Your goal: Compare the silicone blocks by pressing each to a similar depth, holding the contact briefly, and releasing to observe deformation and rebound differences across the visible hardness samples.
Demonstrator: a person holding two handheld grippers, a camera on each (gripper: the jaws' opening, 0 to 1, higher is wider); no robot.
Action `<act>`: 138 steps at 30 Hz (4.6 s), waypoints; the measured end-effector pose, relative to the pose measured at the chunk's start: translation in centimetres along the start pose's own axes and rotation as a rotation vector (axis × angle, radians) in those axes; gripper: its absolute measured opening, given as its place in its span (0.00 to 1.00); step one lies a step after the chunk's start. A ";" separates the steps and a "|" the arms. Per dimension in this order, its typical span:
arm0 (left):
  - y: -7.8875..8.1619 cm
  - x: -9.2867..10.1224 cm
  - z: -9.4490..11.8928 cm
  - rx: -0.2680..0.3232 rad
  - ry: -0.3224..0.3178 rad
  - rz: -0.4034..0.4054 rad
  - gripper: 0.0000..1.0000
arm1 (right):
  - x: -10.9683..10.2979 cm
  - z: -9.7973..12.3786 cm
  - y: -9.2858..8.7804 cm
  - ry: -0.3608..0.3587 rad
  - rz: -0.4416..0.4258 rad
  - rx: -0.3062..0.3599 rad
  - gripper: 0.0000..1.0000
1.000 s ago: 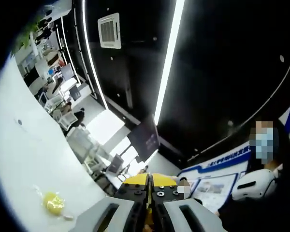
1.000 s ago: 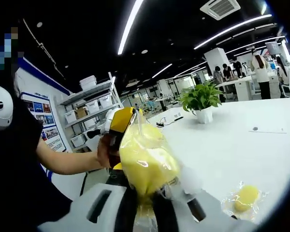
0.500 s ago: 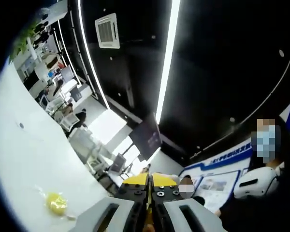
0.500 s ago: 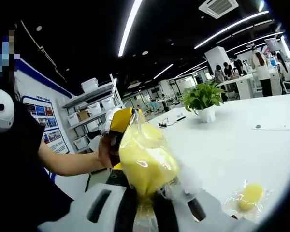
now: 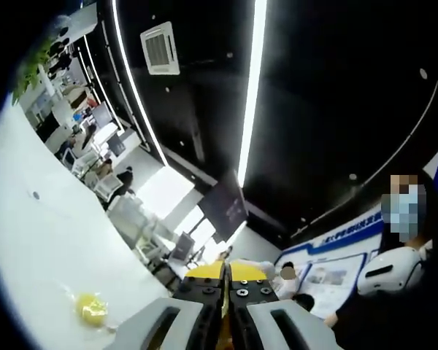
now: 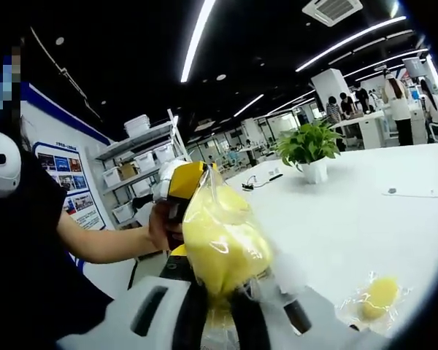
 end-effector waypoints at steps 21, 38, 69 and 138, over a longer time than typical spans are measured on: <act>0.3 -0.5 -0.5 -0.002 -0.002 0.000 0.00 | 0.6 0.3 0.2 0.024 -0.033 -0.005 0.05; 0.3 -1.2 -0.7 0.005 0.004 0.005 0.00 | 1.3 0.3 0.1 0.019 -0.051 -0.009 0.04; 0.9 -0.2 -1.6 0.009 0.033 -0.058 0.00 | 1.1 1.1 0.6 -0.037 0.047 0.077 0.15; -0.8 -9.3 1.3 0.085 0.266 0.103 0.00 | 10.0 9.3 -14.2 -0.821 -0.042 -0.046 0.96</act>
Point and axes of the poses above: the point that each gripper's makers call its tool centre point, and the gripper's own axes: z roughly backward along the fingers, x roughly to its right, y roughly out of its top, the point moved 5 cm from there along z, roughly backward along the fingers, and after that the axes turned 12 degrees about -x, right-handed, at the moved point
